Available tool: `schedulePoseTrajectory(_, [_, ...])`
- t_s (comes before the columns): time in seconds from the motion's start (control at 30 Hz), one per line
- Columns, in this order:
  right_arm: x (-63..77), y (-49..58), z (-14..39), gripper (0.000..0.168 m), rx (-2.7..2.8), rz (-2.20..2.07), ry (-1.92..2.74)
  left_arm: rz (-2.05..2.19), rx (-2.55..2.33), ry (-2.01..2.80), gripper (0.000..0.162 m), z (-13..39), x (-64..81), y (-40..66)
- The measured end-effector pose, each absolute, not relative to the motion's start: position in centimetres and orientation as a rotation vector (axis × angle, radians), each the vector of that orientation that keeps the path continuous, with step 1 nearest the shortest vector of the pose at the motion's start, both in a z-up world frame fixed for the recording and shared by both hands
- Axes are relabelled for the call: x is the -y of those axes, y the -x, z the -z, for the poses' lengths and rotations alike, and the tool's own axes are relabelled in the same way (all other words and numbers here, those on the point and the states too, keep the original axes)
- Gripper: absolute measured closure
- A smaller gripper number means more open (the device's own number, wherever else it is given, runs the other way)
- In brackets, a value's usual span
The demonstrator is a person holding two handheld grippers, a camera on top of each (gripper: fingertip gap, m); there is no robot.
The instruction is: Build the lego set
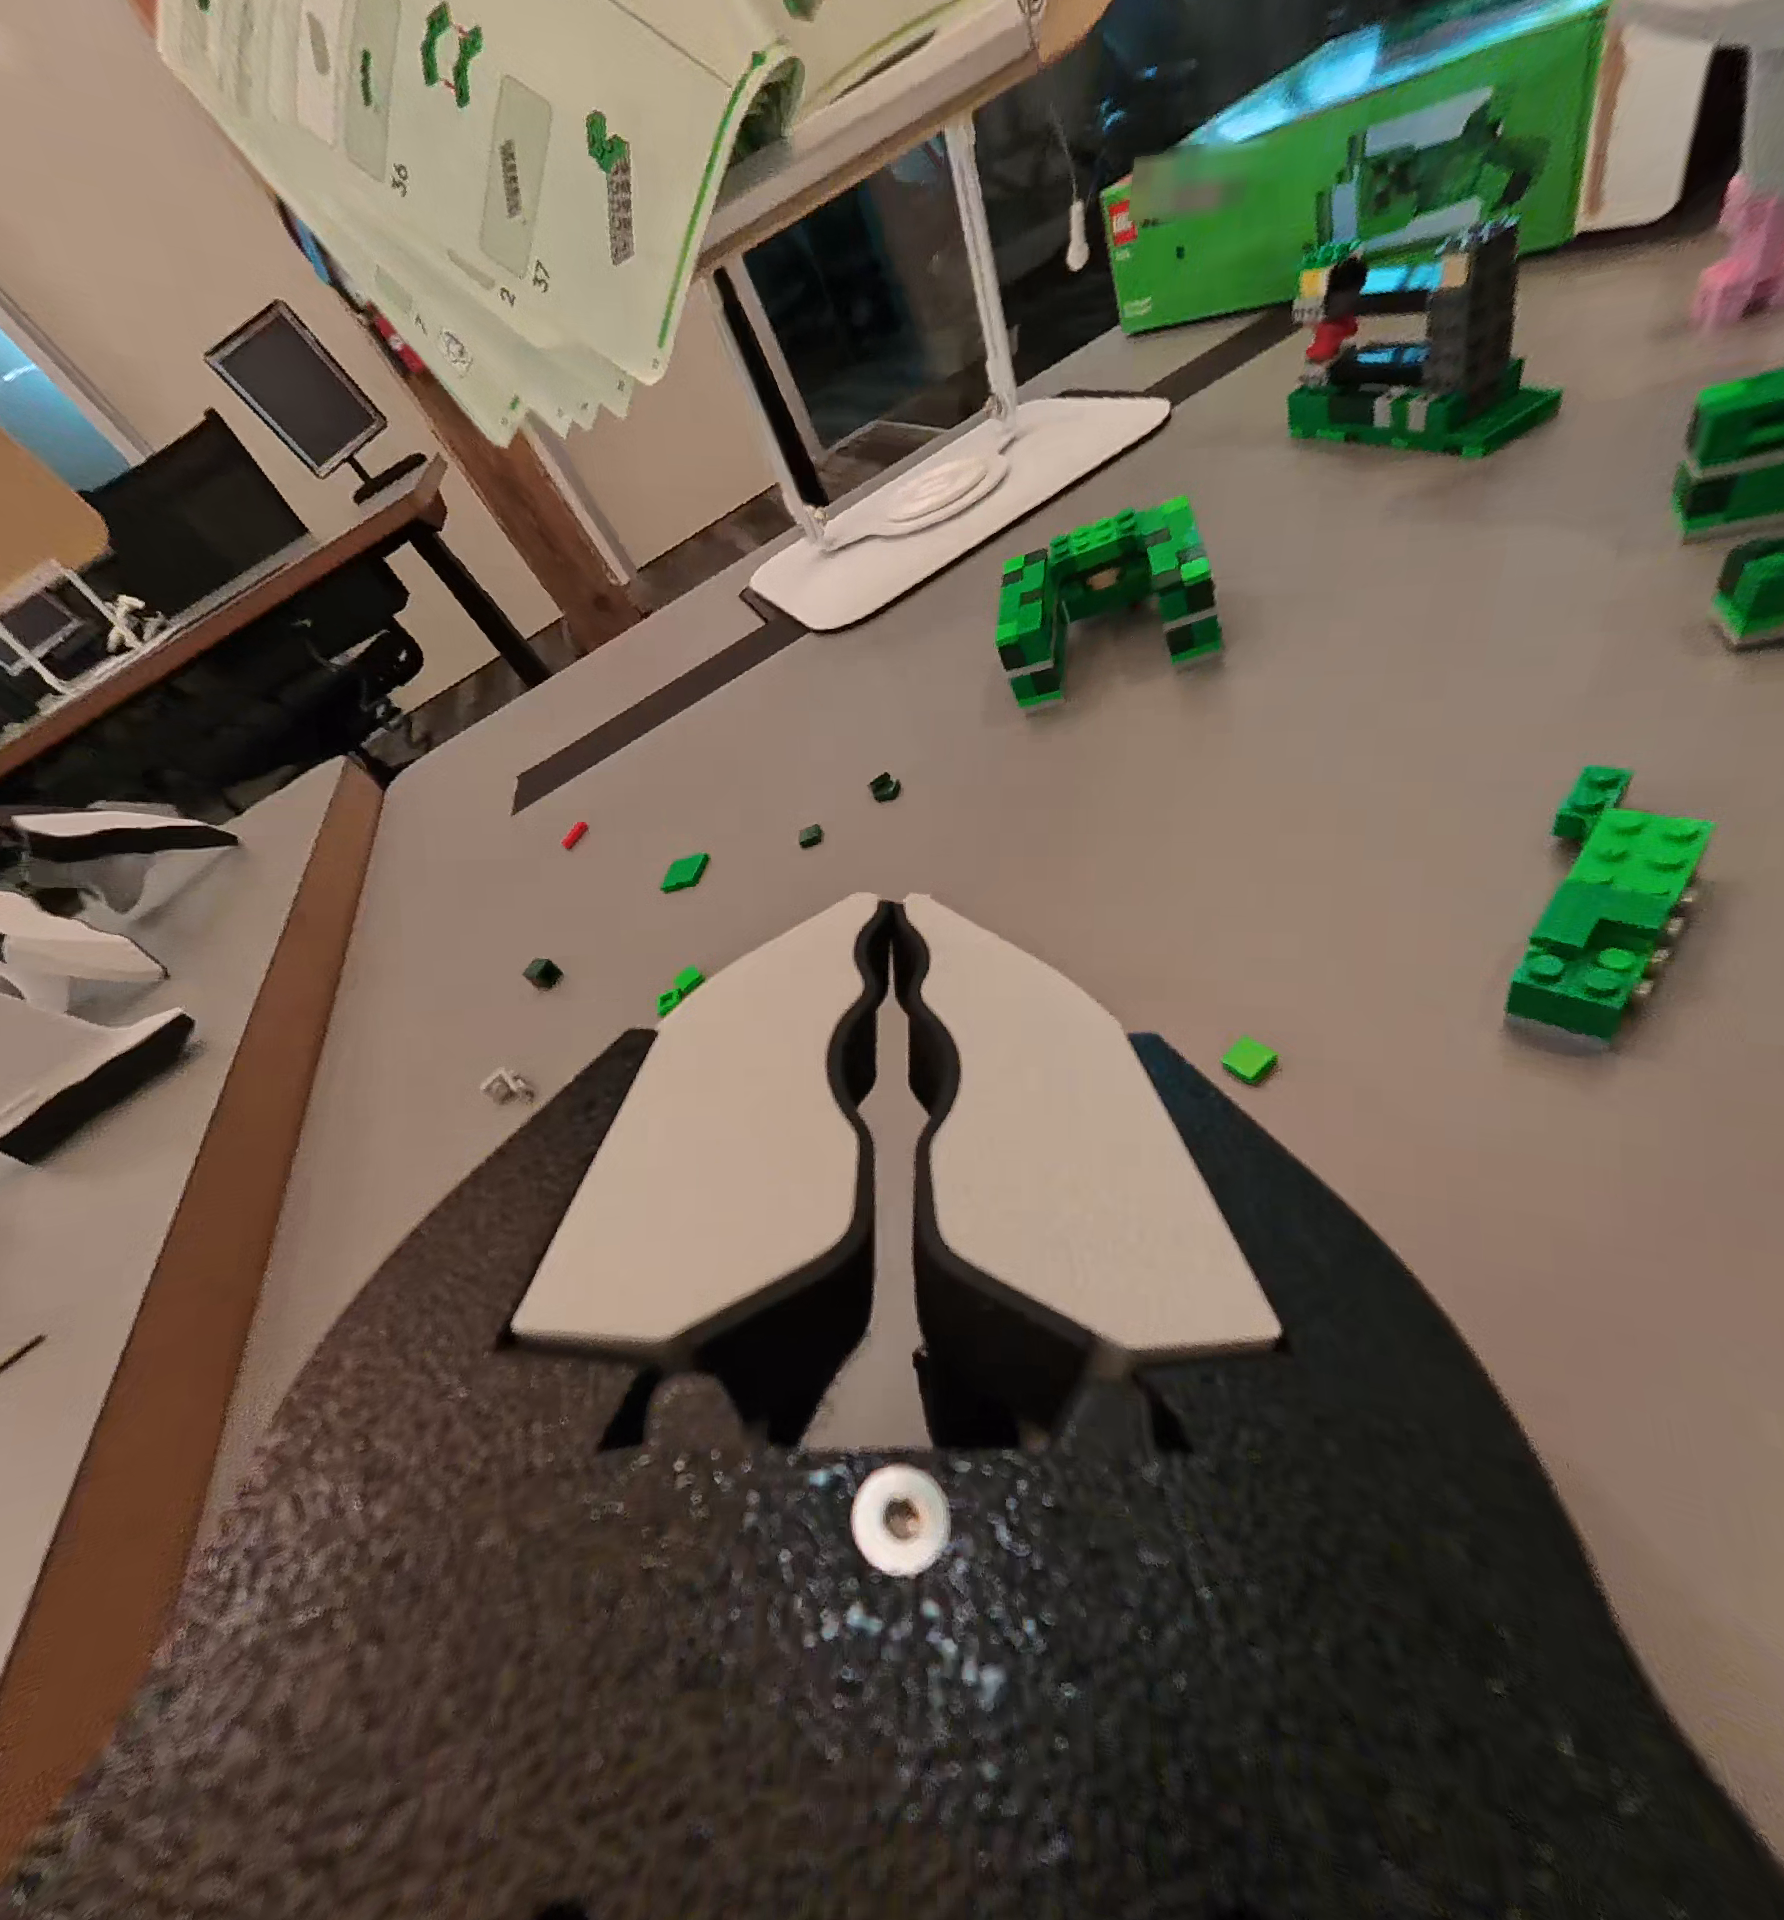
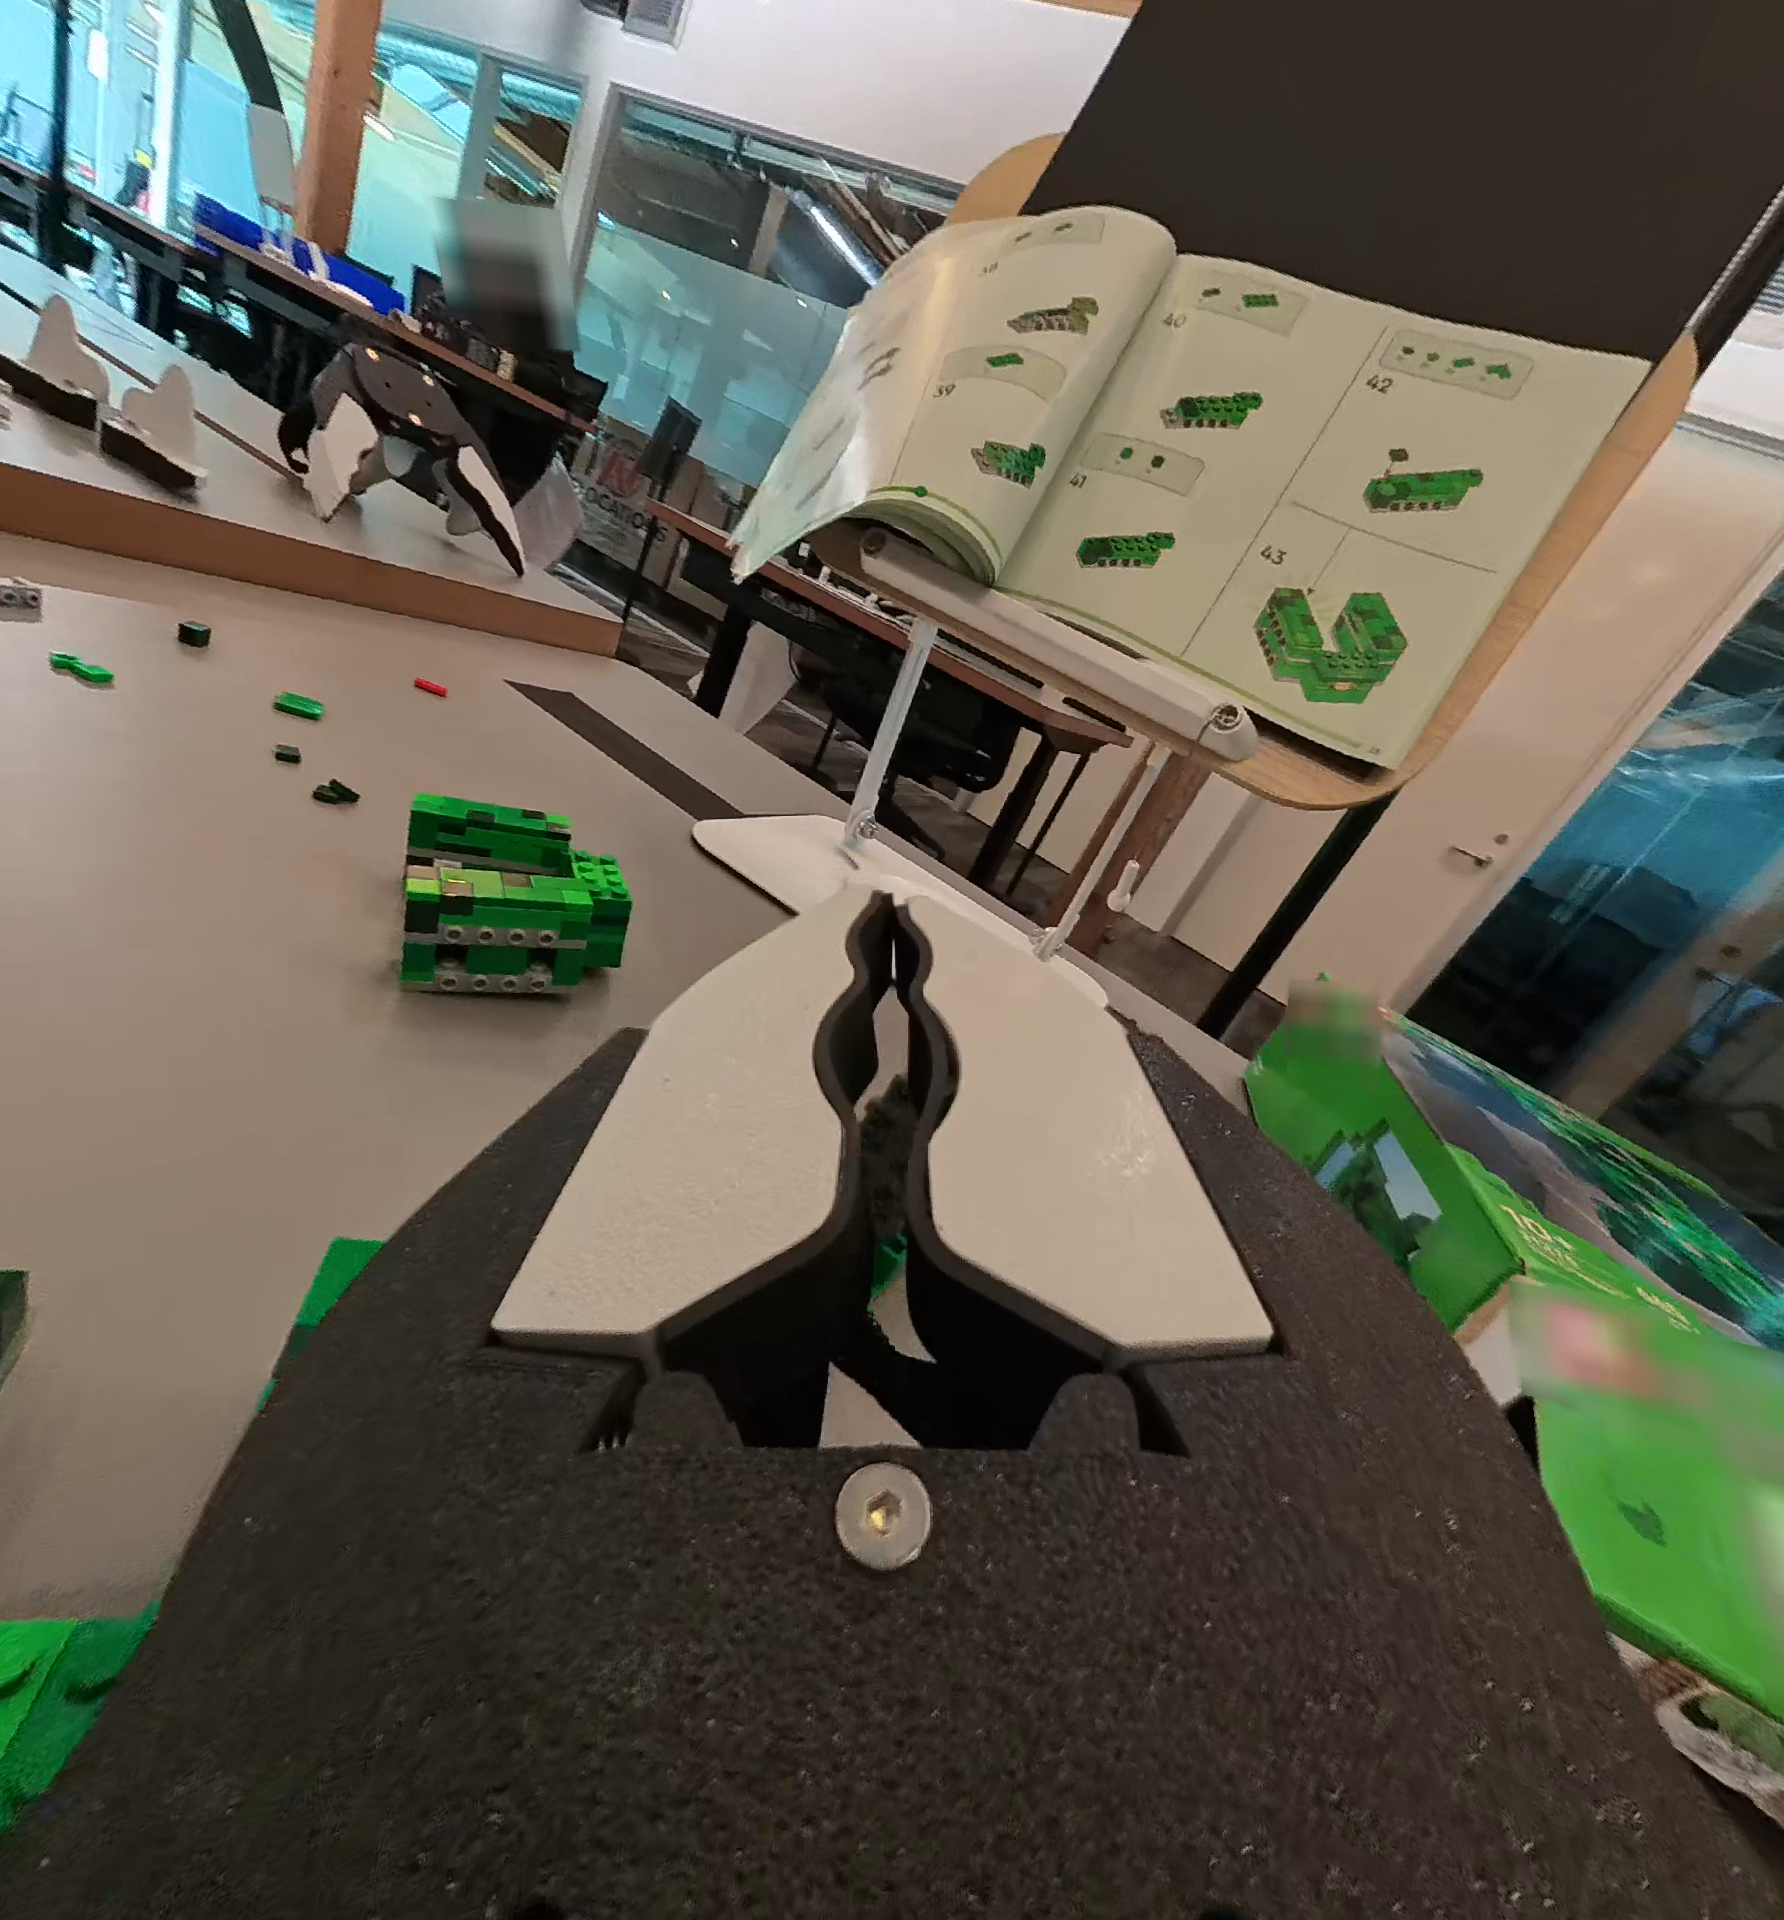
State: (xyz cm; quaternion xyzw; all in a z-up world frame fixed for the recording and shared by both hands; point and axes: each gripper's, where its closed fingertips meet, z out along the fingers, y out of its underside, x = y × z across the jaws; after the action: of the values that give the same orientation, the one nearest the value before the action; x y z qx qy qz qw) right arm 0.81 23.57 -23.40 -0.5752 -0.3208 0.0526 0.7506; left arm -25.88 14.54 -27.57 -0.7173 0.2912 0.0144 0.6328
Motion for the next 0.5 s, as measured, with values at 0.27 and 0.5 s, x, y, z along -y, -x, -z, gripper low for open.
schedulePoseTrajectory(0.27, [-24.7, -2.3, 23.1, 0.168, 0.608, -0.059, 1.280, 0.045, -0.632, 1.612, 0.162, 27.0, -14.2, 25.9])
schedulePoseTrajectory(0.5, [-25.3, -3.2, 23.1, 0.168, 0.577, -0.025, 1.289, 0.023, -0.713, 1.628, 0.162, 27.7, -14.2, 25.0])
